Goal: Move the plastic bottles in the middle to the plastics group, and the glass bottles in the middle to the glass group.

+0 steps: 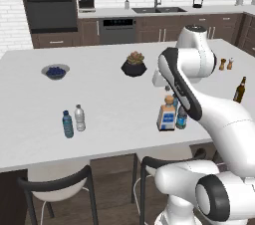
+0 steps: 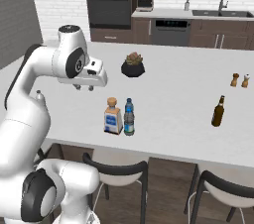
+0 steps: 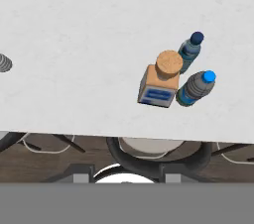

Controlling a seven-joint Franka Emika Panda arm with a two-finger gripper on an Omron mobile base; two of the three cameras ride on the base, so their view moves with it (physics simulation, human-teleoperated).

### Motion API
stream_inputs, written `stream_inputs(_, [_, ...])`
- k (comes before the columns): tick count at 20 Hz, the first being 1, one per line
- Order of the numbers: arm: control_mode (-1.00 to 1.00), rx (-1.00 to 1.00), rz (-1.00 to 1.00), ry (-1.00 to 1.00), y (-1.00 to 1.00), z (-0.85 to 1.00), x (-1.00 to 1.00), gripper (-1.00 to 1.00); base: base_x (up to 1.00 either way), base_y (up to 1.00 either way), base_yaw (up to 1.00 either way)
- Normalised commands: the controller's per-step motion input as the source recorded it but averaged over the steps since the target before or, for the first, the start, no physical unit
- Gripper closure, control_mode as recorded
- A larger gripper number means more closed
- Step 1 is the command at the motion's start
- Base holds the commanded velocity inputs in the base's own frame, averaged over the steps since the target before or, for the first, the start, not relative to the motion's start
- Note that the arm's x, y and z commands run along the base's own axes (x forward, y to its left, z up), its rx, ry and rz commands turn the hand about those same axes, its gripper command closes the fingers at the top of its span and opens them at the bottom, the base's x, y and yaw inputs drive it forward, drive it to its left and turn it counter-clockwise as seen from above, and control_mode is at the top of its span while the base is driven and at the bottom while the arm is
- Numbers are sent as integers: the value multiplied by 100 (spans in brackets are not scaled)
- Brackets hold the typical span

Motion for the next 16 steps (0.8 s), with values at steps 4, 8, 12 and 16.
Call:
stream_inputs(4, [-100, 0, 0, 9, -10, -13, 0, -100, 0, 0, 0])
stream_inputs(8, [-100, 0, -3, 10, -50, -16, 27, -100, 0, 0, 0])
stream_inputs(12, [-100, 0, -3, 12, -43, -9, 74, -100, 0, 0, 0])
stream_inputs(16, [-100, 0, 0, 9, -2, -12, 77, -100, 0, 0, 0])
